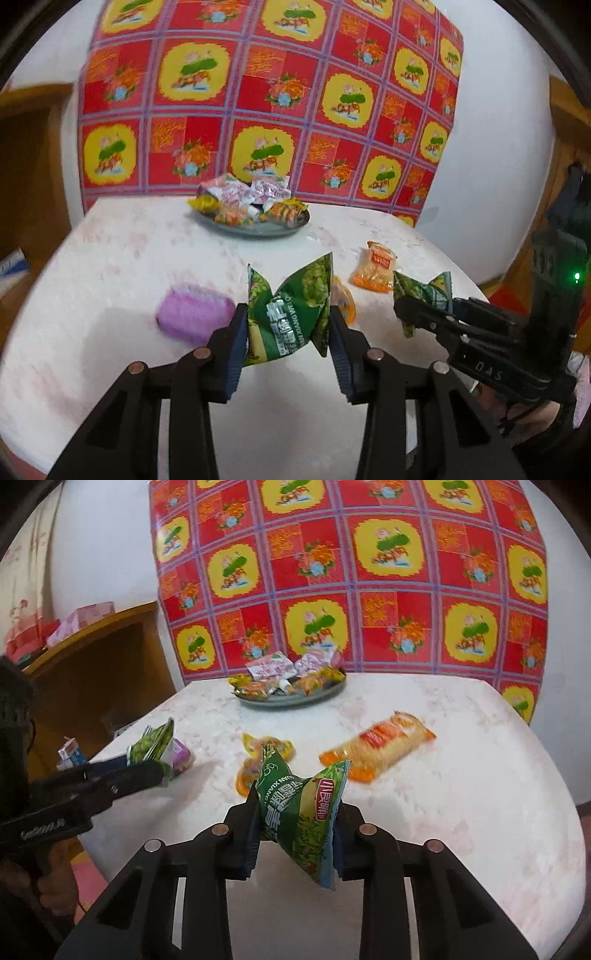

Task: Organize snacks
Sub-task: 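Carry both green snack bags over the plate, lower them and open both grippers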

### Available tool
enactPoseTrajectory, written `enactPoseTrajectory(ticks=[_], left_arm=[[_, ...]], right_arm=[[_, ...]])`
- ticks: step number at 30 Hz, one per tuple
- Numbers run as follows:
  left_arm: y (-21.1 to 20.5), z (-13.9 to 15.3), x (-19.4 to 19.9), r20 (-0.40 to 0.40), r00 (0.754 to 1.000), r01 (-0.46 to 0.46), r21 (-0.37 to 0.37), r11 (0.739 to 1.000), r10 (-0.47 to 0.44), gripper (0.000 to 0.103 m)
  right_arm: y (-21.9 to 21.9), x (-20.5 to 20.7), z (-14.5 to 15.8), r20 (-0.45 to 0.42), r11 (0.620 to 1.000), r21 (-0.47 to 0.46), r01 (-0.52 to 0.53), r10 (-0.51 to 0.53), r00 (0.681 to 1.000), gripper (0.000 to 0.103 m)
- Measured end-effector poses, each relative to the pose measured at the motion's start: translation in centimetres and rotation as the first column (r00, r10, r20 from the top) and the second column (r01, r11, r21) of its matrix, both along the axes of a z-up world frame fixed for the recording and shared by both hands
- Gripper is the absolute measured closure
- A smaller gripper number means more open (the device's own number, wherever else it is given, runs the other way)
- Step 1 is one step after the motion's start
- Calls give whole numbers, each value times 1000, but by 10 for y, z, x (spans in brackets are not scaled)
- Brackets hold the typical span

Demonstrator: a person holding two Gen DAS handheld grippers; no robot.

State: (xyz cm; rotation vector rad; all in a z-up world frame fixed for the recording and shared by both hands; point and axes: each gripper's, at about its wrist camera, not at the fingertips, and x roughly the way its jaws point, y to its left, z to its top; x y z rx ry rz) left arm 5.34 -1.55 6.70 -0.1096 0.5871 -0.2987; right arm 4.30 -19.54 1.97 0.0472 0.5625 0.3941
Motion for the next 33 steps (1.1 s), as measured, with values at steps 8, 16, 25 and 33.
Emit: enactPoseTrajectory(ticks=[8, 16, 25, 33], left_arm=[[9, 58, 56, 93, 996, -33, 180, 983, 16, 60], [26, 66, 126, 25, 999, -23, 123, 992, 20, 59], [25, 47, 200, -60, 998, 2, 119, 993, 5, 59], [26, 21, 215, -77, 995, 69, 92, 993, -62, 57]], right_arm=[[7, 41, 62, 118, 987, -158, -36, 55, 991, 71], [23, 101, 84, 76, 986, -110, -123, 132, 988, 70], [56, 195, 72, 16, 957, -209, -201, 209, 978, 69], [64, 240, 37, -103, 953, -154, -260, 246, 964, 67]])
